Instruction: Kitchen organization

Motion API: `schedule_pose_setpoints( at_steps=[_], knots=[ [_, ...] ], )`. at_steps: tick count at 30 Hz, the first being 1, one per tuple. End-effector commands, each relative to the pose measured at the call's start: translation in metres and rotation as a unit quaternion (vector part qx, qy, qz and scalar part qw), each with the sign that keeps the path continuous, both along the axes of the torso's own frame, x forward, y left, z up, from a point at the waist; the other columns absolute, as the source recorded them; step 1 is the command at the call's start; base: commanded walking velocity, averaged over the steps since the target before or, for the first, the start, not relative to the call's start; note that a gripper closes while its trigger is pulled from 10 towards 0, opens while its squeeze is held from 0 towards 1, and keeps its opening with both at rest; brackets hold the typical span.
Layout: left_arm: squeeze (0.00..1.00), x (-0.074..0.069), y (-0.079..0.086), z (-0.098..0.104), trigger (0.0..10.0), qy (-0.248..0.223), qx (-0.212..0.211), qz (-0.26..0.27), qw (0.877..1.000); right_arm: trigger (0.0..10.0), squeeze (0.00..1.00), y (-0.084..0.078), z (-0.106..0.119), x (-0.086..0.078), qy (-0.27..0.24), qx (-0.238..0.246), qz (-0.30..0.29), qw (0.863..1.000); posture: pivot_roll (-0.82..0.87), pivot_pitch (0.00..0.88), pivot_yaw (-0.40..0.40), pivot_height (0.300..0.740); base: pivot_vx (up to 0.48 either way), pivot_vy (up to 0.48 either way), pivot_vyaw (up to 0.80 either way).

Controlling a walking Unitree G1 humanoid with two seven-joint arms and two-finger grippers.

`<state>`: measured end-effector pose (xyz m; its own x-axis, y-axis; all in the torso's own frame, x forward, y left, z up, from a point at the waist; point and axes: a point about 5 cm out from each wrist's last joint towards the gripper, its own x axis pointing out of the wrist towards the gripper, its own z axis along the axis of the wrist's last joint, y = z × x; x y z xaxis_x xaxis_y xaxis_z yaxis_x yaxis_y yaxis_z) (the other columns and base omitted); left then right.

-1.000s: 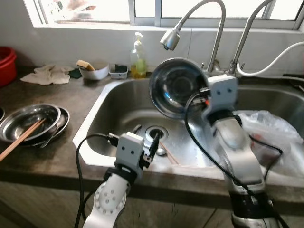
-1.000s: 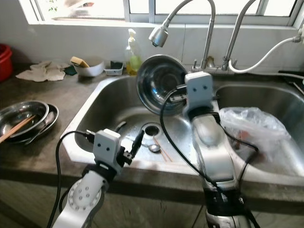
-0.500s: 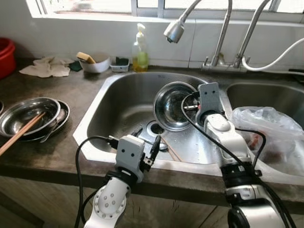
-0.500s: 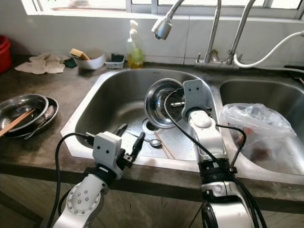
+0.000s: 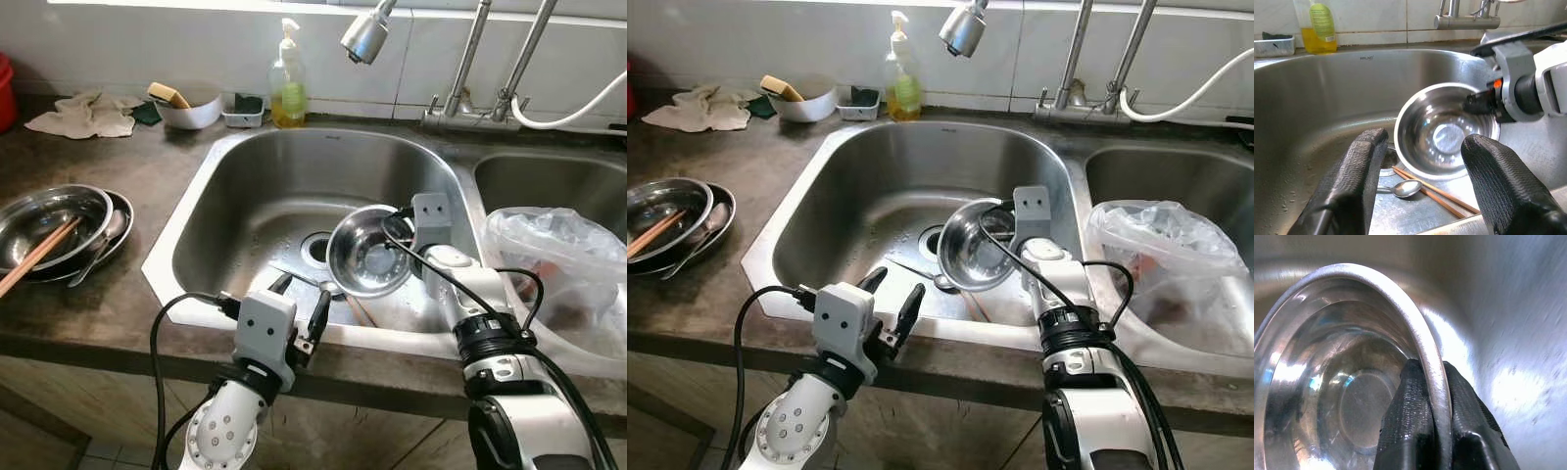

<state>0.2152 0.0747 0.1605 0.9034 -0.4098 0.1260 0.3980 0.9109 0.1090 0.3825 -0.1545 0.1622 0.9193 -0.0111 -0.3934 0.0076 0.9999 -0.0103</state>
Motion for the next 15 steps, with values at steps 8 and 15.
schedule_pose_setpoints(
  at_steps=[8,15],
  knots=[
    [0.00,-0.0041,-0.0014,0.0005,10.0,0.005,0.004,-0.001,1.000,10.0,0.11,0.0015,-0.0148,-0.0035,0.047,0.032,-0.004,0.998,0.18,0.173,-0.056,0.740,0.000,0.000,0.00],
    [0.00,-0.0001,-0.0036,0.0037,10.0,-0.003,0.002,-0.003,1.000,10.0,1.00,-0.0008,-0.0151,-0.0038,0.045,0.031,-0.009,0.998,0.18,0.146,-0.053,0.740,0.000,0.000,0.00]
  ],
)
